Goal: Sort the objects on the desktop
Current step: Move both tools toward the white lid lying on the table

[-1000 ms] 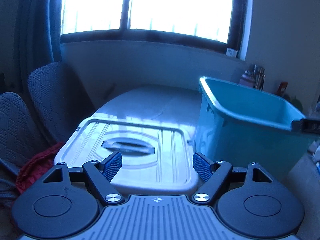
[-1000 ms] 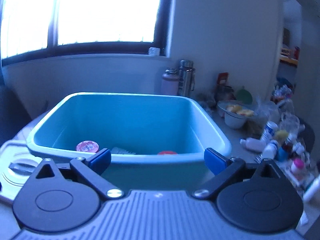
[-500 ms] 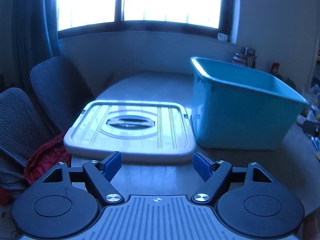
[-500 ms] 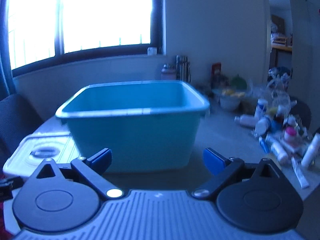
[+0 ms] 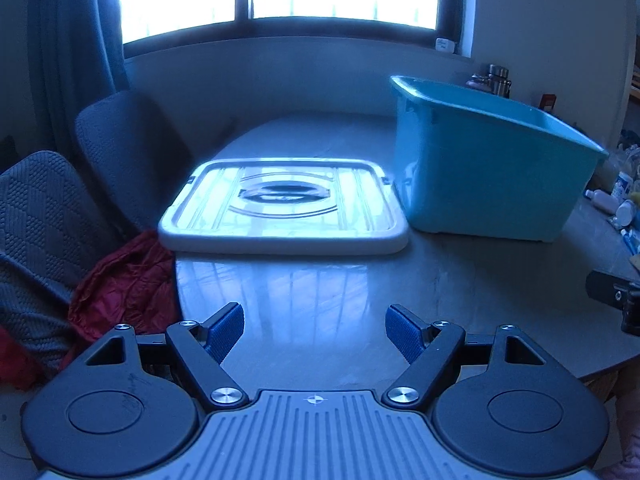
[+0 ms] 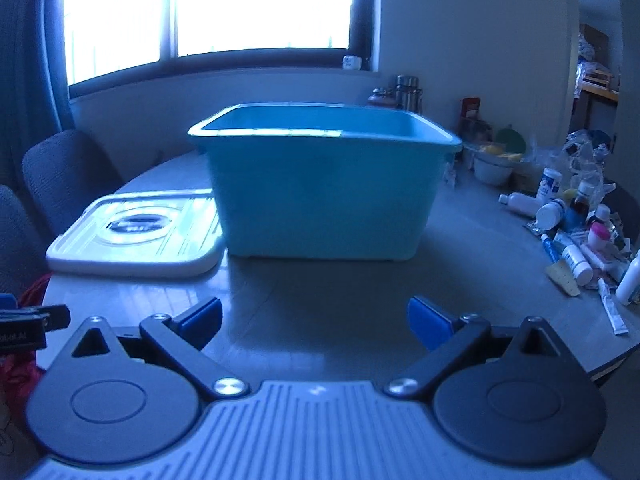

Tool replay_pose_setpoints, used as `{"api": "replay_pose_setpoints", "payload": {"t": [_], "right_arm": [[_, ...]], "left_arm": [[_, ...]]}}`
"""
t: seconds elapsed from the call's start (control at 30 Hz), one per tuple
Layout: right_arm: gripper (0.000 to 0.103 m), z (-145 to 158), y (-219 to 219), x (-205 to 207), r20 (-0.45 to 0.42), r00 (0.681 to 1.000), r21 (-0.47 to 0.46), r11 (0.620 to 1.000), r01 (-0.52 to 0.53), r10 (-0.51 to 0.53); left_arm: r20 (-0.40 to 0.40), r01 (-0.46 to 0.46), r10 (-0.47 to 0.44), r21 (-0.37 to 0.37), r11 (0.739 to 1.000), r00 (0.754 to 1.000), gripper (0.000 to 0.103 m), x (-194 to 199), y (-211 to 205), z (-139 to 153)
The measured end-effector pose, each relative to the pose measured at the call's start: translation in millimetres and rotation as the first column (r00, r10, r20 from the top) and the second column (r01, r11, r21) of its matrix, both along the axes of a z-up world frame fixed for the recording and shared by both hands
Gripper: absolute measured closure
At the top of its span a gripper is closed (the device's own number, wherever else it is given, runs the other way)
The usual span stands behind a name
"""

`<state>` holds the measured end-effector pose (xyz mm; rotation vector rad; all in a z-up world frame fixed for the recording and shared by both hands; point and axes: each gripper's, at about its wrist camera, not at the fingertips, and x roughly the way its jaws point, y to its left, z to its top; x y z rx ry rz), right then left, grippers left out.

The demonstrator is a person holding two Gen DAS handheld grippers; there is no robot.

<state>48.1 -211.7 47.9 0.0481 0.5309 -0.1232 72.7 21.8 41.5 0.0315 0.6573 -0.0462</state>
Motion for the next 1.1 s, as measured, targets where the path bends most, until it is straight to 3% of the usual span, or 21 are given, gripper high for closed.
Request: {"api": "replay_pose_setpoints", "payload": {"t": [0.53, 1.1], "right_arm": [[0.003, -21, 30, -1, -0.087, 0.994, 0.044, 0.997, -0.059, 0.062], [0.003, -17, 72, 38, -0.108, 0.989, 0.076, 0.993, -0.092, 0.1]], "left_arm": [[-0.042, -0.038, 0.039, 0.025, 0.999, 0.998, 0.023, 6, 18, -8], [-0.049, -0.064, 0.067, 0.062, 0.996, 0.997, 0.023, 45, 48, -3]]}}
